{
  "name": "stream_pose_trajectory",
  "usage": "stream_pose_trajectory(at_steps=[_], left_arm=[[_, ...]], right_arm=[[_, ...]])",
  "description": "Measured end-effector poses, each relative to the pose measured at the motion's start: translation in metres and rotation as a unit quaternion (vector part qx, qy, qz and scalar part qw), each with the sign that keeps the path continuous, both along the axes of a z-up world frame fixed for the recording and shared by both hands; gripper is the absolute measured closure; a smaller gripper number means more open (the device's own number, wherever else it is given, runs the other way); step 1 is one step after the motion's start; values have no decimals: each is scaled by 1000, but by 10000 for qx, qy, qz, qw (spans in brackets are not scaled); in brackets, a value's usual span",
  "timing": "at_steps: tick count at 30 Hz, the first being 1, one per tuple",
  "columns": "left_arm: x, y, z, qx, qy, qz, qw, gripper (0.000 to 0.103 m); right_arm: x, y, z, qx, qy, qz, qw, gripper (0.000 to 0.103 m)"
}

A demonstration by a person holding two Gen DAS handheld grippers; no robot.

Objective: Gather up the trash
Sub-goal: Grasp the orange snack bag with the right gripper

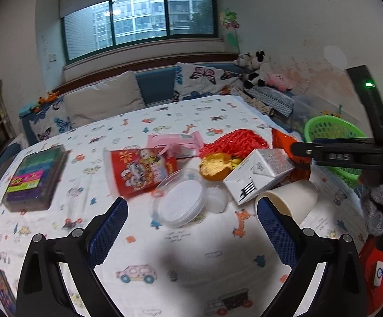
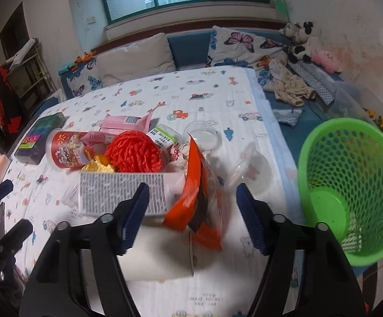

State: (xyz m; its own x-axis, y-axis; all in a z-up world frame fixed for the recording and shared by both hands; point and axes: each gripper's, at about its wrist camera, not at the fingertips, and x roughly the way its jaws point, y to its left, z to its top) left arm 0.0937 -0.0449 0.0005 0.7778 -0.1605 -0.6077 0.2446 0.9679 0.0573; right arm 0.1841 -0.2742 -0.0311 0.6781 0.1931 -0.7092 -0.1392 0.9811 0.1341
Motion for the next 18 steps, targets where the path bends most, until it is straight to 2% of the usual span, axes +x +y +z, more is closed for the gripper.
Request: stream_pose_trajectory(at_steps=[8, 13, 15, 18], left_arm=[[21, -18, -1, -59, 90, -577, 9983, 8], [36, -35, -4, 74, 188, -1085, 9939, 8], [42, -39, -5, 81, 221, -1202, 9925, 8], [50, -47, -6, 21, 296, -1475, 9886, 9]], right_arm=[[34, -7, -11, 198, 366, 18, 9991, 49], [43, -12, -15, 310, 545, 62, 9980, 58], [43, -13, -15, 342, 564, 49, 9978, 69], [40, -18, -15, 402, 578, 9, 9975, 75]])
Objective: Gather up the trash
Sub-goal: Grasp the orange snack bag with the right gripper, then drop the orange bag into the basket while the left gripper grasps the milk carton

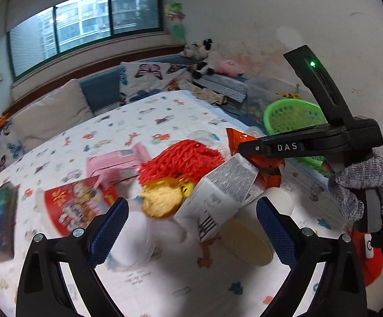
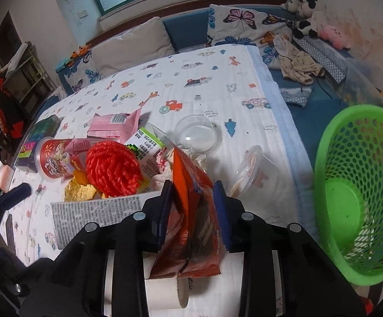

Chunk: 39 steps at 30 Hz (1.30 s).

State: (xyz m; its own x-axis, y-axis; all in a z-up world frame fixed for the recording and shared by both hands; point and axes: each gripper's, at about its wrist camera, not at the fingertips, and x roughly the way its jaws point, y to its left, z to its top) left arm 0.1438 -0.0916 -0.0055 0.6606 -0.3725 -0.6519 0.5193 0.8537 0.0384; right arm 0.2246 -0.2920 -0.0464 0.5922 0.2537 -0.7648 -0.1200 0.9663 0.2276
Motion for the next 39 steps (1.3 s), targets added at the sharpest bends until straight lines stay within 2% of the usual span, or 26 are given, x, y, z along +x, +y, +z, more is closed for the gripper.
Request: stream_pose_trajectory(at_steps=[2, 5, 7, 11, 17, 22, 29, 39], left_arm=[[6, -6, -2, 1, 26, -193, 9998, 13], [12, -10, -7, -2, 97, -347, 9994, 16], [16, -14, -12, -3, 140, -412, 9991, 23], [23, -15, -18, -112, 294, -542, 9980, 29], [21, -21, -19, -180, 269, -725, 9968, 47], [17, -20, -13, -192, 206, -685, 9973, 49], [6, -10, 18, -365, 5, -591, 9976, 51], [2, -17, 55, -506, -296, -498, 9970, 51]], right_arm=[[-2, -4, 0, 93, 24, -21, 10000, 79], [-8, -8, 2, 188, -21, -48, 9998, 79], [-12, -10, 6, 240, -72, -63, 9997, 80], [-26, -17, 17, 338, -224, -78, 9991, 81], [-45, -30, 35, 436, -470, -143, 9978, 82], [-60, -46, 51, 540, -686, -249, 9959, 82], [-76, -77, 72, 504, -1007, -559, 9921, 82], [-77, -144, 63, 256, -1066, -1361, 9846, 82]])
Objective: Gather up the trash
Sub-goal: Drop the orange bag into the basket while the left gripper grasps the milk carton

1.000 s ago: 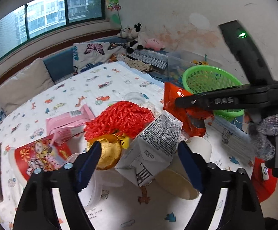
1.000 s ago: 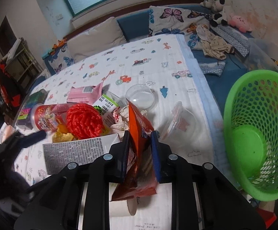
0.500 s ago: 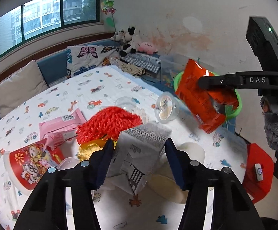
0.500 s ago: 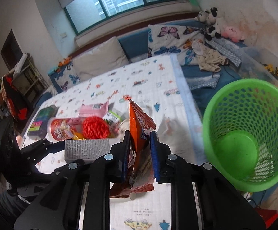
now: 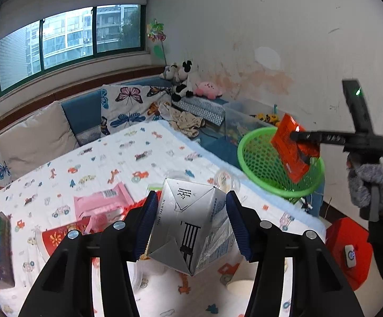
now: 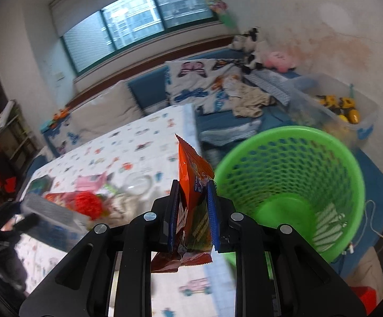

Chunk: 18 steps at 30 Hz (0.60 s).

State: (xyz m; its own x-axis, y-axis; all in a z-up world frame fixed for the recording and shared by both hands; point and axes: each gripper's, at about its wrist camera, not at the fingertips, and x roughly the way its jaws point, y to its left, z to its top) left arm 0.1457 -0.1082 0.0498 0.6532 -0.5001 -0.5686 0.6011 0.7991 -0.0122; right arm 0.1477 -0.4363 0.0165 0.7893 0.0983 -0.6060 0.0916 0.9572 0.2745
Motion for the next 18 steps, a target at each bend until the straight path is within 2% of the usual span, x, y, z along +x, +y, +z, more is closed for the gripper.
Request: stream_pose_trajectory(at_steps=[5, 14, 18], left_arm=[[2, -17, 9, -116, 11, -91, 9999, 51], [16, -73, 20, -124, 29, -374, 9992, 51], [24, -107, 25, -99, 39, -551, 9984, 51]], right_arm=[[6, -33, -25, 37, 207, -324, 9993, 82], [11, -70, -62, 273, 504, -495, 9971, 78], [6, -79, -65, 331, 482, -528, 9969, 63]])
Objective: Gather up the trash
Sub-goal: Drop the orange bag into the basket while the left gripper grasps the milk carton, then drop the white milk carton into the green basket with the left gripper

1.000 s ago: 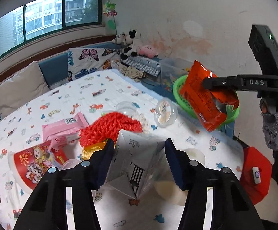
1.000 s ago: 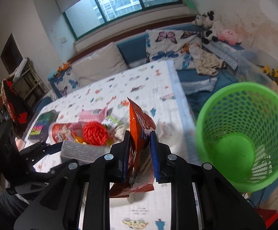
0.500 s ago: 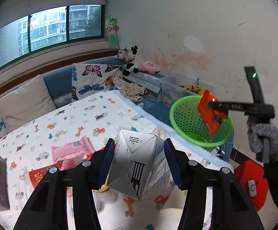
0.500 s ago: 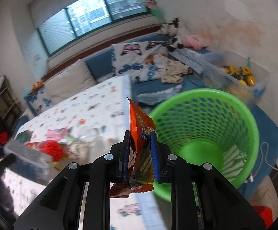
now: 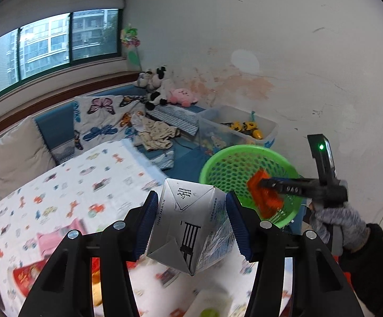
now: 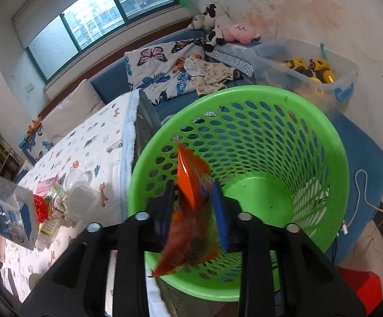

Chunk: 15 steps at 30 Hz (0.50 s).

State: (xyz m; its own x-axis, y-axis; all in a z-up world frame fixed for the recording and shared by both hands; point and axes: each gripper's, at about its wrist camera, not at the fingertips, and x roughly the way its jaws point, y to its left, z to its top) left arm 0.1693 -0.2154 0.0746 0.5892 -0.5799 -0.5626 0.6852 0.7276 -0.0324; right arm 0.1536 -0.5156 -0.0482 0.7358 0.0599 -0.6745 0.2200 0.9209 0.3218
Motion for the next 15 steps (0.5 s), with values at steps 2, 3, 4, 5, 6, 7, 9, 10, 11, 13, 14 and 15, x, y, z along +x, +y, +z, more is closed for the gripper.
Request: stream_pose_trajectory(at_steps=[2, 3, 4, 5, 6, 7, 9, 10, 11, 13, 14, 15], left_arm=[[5, -19, 0, 39, 28, -89, 9999, 51], [7, -28, -1, 57, 50, -131, 9999, 51], [10, -39, -2, 86, 80, -170, 9998, 51], [13, -47, -4, 104, 109, -206, 9997, 51], [15, -56, -5, 127, 137, -245, 9995, 51], [16, -64, -6, 159, 154, -266, 9994, 51], [20, -84, -10, 253, 187, -321, 9990, 51], [23, -95, -13, 303, 207, -332, 9988, 51], [24, -102, -15, 335, 248, -339, 9986, 51], [28, -117, -22, 376, 388, -380, 9978, 51], [30, -125, -27, 425, 439, -375, 9974, 51], [32, -132, -32, 475, 479, -386, 9970, 51]], right_arm=[[-4, -5, 1, 6, -20, -29, 10000, 61], [-6, -7, 1, 3, -38, -33, 10000, 59], [-9, -9, 3, -16, -69, -58, 10000, 58], [-12, -11, 4, -39, -92, -77, 9999, 57], [-17, -12, 6, -52, -123, -94, 9999, 56], [-19, -13, 7, -48, -144, -102, 9998, 56], [-28, -15, 11, -58, -229, -121, 9996, 51], [-33, -15, 13, -119, -272, -146, 9995, 50], [-37, -15, 14, -171, -295, -168, 9993, 48], [-44, -14, 17, -237, -333, -196, 9990, 44], [-50, -14, 17, -251, -367, -216, 9988, 42], [-54, -15, 18, -256, -387, -234, 9987, 42]])
